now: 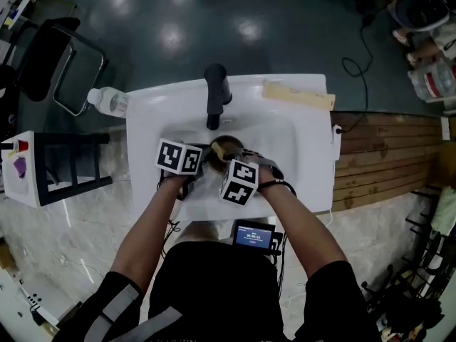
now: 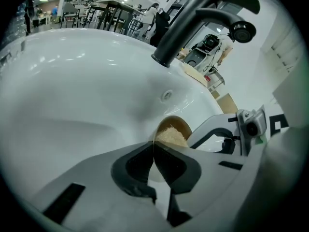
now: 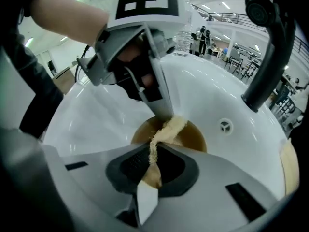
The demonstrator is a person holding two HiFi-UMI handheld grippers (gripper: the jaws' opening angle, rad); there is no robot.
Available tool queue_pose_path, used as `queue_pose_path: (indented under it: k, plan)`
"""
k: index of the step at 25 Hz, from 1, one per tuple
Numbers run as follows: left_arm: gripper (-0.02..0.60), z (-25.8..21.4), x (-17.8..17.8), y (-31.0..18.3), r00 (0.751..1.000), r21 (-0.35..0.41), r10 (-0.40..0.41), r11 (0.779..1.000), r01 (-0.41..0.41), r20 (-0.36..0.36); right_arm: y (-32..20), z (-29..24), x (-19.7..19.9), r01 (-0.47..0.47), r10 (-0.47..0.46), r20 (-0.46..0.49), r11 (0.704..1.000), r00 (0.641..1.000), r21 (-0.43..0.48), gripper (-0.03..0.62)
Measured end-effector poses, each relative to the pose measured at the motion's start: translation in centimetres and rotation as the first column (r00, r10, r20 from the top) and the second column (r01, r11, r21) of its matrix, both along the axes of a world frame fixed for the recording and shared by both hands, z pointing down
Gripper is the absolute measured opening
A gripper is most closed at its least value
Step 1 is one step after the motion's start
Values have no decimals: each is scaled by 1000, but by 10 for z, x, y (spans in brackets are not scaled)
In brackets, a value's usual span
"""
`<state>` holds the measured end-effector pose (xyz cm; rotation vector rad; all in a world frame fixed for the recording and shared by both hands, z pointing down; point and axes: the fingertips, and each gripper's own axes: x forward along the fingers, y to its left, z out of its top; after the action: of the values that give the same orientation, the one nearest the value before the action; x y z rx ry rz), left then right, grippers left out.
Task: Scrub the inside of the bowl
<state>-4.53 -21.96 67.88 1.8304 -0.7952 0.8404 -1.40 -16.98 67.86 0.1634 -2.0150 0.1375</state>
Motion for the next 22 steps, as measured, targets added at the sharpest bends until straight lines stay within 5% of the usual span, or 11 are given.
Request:
queue_pose_path:
  k: [12, 22]
  plan:
    - [11, 3, -9, 0, 998, 7, 40, 999, -40, 38, 20, -8, 9, 206, -206, -3, 978, 978, 41, 43]
    - [11, 2, -7, 3, 997, 11, 70, 997, -71, 43, -1, -22, 34, 163, -161, -34, 983, 986, 82, 43]
